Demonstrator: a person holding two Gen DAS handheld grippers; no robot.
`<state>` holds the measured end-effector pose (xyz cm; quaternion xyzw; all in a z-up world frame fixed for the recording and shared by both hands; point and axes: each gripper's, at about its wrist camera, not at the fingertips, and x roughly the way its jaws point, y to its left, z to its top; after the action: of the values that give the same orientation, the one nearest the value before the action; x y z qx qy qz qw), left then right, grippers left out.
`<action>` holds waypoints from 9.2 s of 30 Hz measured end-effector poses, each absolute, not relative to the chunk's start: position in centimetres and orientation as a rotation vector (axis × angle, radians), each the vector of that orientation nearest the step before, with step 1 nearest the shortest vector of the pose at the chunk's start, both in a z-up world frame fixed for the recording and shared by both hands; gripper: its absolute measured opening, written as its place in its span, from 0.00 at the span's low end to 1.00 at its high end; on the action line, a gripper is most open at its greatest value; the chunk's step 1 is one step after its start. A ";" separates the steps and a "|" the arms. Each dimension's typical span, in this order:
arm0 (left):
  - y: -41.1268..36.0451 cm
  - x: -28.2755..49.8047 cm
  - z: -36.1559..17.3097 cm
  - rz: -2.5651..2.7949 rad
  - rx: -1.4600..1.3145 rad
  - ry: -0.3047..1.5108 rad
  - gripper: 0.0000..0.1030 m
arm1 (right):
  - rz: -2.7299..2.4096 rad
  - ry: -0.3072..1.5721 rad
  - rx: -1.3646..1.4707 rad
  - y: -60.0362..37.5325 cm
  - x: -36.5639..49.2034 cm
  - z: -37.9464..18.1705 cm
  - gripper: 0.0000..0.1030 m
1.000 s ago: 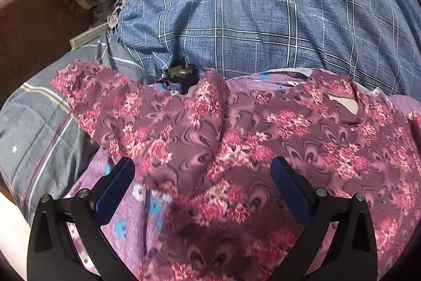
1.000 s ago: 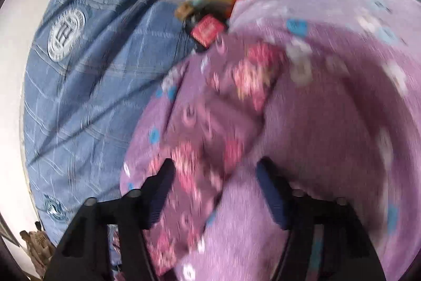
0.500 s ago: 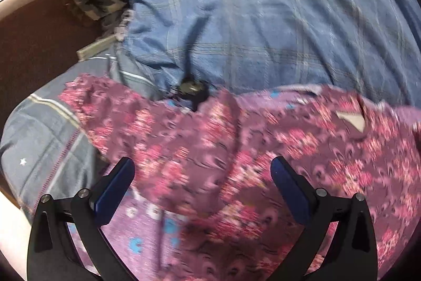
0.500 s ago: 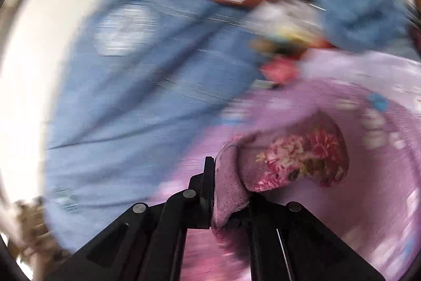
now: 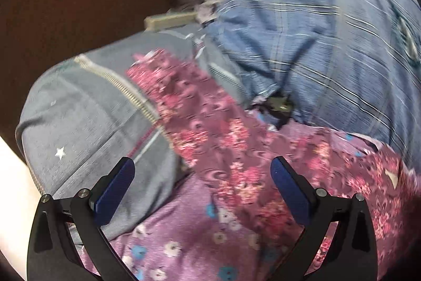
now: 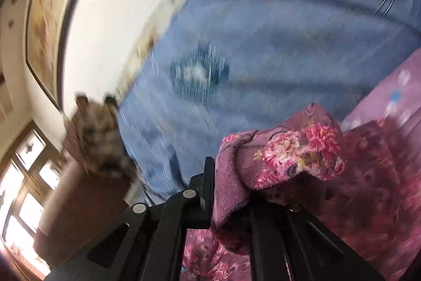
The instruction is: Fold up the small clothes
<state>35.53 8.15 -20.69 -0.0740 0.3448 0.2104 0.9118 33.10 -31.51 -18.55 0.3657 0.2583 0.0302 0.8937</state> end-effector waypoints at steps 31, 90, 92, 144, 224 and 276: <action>21.2 33.0 -21.1 0.614 -0.486 0.746 1.00 | 0.143 1.007 0.307 -17.8 37.7 -27.6 0.69; 22.0 33.1 -19.9 0.605 -0.319 0.787 1.00 | 0.218 1.166 0.465 -15.9 37.5 -31.9 0.21; 23.8 32.3 -19.5 0.650 -0.339 0.770 1.00 | 0.218 1.116 0.381 -14.4 37.7 -29.2 0.21; -4.8 39.0 -28.5 -0.061 -0.006 0.978 1.00 | -0.084 0.669 0.827 -42.4 23.8 -28.7 0.07; -3.7 39.7 -31.4 0.046 0.118 1.040 1.00 | -0.132 0.894 0.820 -43.0 25.5 -32.4 0.21; 6.3 10.3 -29.2 -0.096 0.216 1.072 1.00 | -0.056 0.813 0.669 -43.5 -2.7 -26.5 0.71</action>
<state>10.28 6.34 -29.16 0.1028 0.5093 -0.0458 0.8532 -2.65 -43.54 -26.50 0.3191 0.3877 -0.0267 0.8644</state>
